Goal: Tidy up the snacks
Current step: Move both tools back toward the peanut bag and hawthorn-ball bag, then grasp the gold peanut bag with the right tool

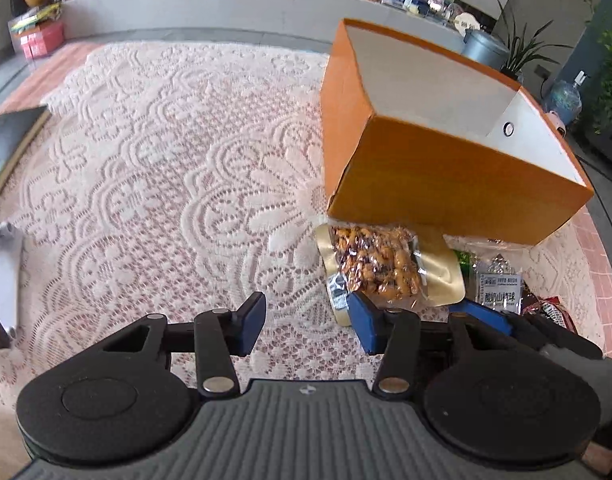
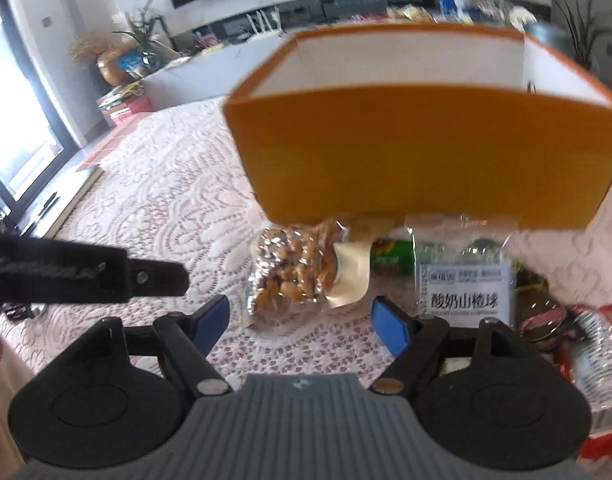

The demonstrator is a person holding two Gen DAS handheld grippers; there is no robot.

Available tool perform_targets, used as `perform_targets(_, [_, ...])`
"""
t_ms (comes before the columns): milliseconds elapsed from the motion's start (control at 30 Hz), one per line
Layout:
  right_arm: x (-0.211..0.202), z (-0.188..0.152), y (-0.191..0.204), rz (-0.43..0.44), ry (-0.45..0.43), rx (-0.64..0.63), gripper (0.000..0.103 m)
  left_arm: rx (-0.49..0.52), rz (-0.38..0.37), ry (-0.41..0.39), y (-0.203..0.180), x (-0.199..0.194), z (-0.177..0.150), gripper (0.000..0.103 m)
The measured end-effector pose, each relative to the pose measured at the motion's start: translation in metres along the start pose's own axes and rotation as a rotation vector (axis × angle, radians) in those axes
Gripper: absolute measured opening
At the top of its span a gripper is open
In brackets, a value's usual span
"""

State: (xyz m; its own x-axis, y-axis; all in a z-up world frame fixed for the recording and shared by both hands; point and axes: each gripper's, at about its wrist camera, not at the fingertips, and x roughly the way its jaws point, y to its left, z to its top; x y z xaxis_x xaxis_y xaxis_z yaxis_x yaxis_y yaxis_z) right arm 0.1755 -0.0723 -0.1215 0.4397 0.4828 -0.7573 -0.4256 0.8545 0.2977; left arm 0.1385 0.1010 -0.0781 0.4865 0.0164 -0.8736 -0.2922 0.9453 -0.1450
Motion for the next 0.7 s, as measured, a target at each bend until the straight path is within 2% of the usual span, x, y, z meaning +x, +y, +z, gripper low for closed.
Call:
perform_targets(133, [0.016, 0.003, -0.003, 0.008, 0.024, 0.018, 0.070, -0.048, -0.001, 0.008, 0.007, 0.003, 0.001, 0.056])
perform_targets(333, [0.026, 0.012, -0.007, 0.040, 0.003, 0.066, 0.069, -0.117, -0.008, -0.018, 0.015, 0.000, 0.004, 0.057])
perform_targets(467, [0.037, 0.015, -0.014, 0.074, 0.001, 0.144, 0.067, -0.106, 0.013, -0.009, 0.013, 0.003, 0.005, 0.057])
perform_targets(600, [0.041, 0.020, -0.013, 0.081, 0.015, 0.147, 0.050, -0.087, 0.018, -0.001, 0.011, 0.005, 0.004, 0.057])
perform_targets(700, [0.037, 0.020, -0.011, 0.086, 0.004, 0.133, 0.042, -0.084, 0.021, 0.003, 0.012, 0.005, 0.004, 0.056])
